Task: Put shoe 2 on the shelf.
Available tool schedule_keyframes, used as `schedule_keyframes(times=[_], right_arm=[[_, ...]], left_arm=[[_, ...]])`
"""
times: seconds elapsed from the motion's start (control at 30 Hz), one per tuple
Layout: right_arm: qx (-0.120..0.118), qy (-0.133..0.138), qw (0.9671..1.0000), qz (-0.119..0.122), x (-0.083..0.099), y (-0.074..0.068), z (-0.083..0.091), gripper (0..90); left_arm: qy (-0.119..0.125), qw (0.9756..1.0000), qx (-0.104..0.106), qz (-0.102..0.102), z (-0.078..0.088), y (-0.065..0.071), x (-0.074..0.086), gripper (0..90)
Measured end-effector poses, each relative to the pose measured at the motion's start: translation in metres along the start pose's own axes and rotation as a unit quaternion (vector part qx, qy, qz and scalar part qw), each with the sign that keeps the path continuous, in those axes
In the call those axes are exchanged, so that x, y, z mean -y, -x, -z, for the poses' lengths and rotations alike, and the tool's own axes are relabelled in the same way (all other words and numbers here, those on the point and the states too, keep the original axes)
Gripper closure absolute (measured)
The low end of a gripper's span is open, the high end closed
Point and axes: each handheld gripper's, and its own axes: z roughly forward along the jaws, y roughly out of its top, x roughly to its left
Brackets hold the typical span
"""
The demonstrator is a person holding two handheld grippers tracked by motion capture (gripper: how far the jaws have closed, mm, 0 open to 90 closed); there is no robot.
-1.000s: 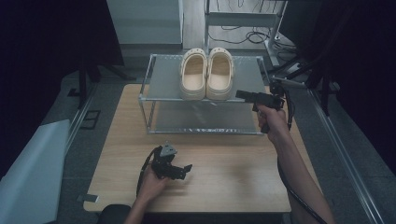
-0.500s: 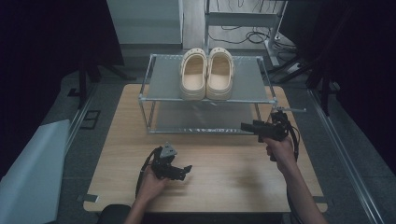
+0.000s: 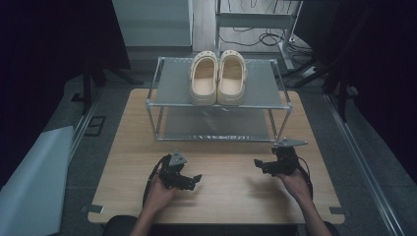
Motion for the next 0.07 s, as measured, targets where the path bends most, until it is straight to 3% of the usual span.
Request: schedule_keyframes(times=[0.07], right_arm=[[0.005, -0.015, 0.9997, 0.018, 0.0074, -0.0004, -0.0065, 6.1]], left_arm=[[0.000, 1.0000, 0.000, 0.000, 0.0005, -0.0002, -0.0015, 0.0]])
